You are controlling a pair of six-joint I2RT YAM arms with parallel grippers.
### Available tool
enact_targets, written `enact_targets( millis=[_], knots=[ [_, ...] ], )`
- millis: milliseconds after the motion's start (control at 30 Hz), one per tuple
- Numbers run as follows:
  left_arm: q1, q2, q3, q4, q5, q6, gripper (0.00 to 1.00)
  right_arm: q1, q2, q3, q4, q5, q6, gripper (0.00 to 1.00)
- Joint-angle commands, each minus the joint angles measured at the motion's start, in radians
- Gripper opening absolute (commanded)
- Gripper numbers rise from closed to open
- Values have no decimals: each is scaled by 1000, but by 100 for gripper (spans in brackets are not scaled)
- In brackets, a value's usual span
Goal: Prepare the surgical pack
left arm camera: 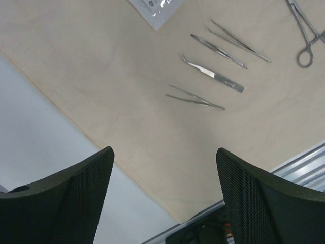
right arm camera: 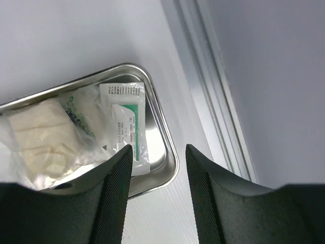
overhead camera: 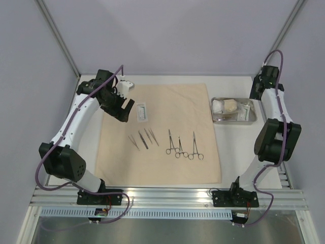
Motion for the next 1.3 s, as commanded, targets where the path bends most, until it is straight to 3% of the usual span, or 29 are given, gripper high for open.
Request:
enact_targets(
  millis=[0, 133, 433, 567, 767, 1033, 1233, 1267],
  knots=[
    [-41, 102, 93, 20, 23, -93, 90, 70, -193, -44, 74, 145, 94, 51],
    [-121, 243, 182, 64, -67, -153, 90, 186, -309, -153, 132, 170, 144, 54],
    [-115, 526, 301, 242, -270, -420, 89, 340, -490, -350, 226, 94, 217, 56],
    [-89, 641, 366, 244, -258, -478, 75, 352, -505, -382, 209, 81, 217, 56],
    [-65, 760, 411, 235, -187, -471, 72, 355, -528, -422, 209, 74, 218, 56],
    [-57, 819, 431, 227, -78, -471, 43, 367, -525, -411, 204, 87, 218, 56],
    [-57, 827, 439, 228, -6, -439, 10, 377, -521, -416, 201, 94, 217, 56],
    [-57, 830, 446, 225, -3, -435, 0, 377, -521, -416, 201, 93, 218, 56]
  ],
)
